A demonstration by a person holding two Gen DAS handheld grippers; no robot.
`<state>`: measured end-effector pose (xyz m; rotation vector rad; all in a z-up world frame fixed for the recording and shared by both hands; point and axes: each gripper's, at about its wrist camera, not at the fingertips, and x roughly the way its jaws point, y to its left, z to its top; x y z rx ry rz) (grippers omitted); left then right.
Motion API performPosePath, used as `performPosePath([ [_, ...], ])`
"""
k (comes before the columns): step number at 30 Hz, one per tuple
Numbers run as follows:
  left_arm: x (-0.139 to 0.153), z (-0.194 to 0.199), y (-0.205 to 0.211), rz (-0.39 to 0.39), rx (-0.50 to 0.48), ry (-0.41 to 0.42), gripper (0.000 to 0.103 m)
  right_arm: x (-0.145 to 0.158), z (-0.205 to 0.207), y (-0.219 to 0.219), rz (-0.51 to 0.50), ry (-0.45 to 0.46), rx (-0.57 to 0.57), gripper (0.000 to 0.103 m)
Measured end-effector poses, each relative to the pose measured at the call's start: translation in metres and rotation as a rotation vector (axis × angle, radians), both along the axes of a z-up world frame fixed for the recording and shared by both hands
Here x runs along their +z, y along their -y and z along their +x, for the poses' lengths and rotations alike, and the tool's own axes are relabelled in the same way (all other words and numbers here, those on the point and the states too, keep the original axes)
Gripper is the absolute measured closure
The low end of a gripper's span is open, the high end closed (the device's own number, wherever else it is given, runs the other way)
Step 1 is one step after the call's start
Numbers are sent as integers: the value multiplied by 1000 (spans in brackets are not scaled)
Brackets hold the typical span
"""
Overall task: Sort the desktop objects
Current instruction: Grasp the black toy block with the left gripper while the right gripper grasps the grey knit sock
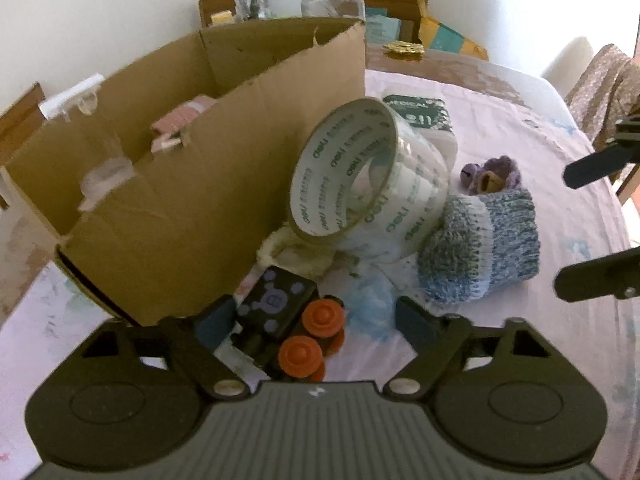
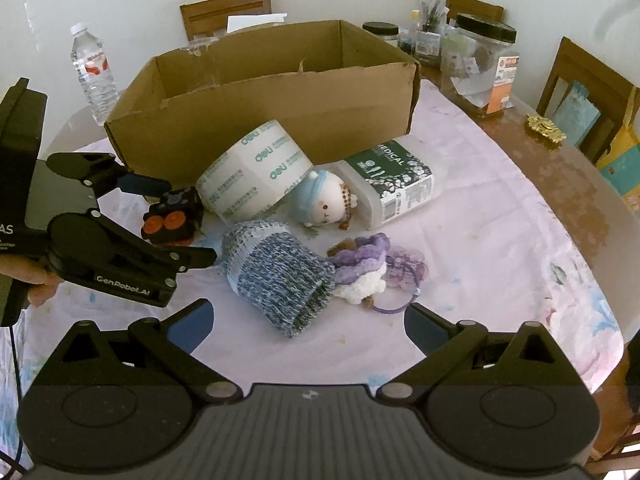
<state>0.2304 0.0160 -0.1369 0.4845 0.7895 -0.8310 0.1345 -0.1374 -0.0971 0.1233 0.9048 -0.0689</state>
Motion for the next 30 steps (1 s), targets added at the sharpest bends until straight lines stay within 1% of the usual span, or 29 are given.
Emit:
performPosePath([
  [1, 1, 1, -2, -12, -5, -16, 27, 0, 2, 0, 1, 0, -2, 0],
  [3, 2, 2, -4, -20, -8, -39, 37, -1, 5, -1, 7, 0, -7, 0],
  [4, 2, 2, -6, -22, -8, -48, 40, -1, 7, -1, 8, 3, -11, 0],
  [5, 3, 1, -7, -21, -7, -53, 46, -1, 9, -1, 6, 4, -17, 0],
  [6, 4, 1, -9, -20, -9, -56, 49, -1, 12, -2, 4, 5, -23, 0],
  [10, 6, -4, -16, -11, -3, -67, 51, -4, 22, -6, 11, 1, -45, 0],
  [12, 7, -6, -21, -7, 1, -76, 54, -7, 26, -9, 12, -7, -57, 0],
  [17, 8, -12, -30, 7, 3, -77, 54, -10, 34, -16, 11, -3, -85, 0],
  [25, 8, -10, -33, 4, 13, -83, 53, -16, 52, -20, -45, 3, -187, 0],
  [28, 8, -10, -33, 4, 12, -83, 53, -17, 50, -16, -43, -7, -206, 0],
  [30, 8, -10, -34, 5, 11, -82, 53, -16, 45, -13, -36, -14, -199, 0],
])
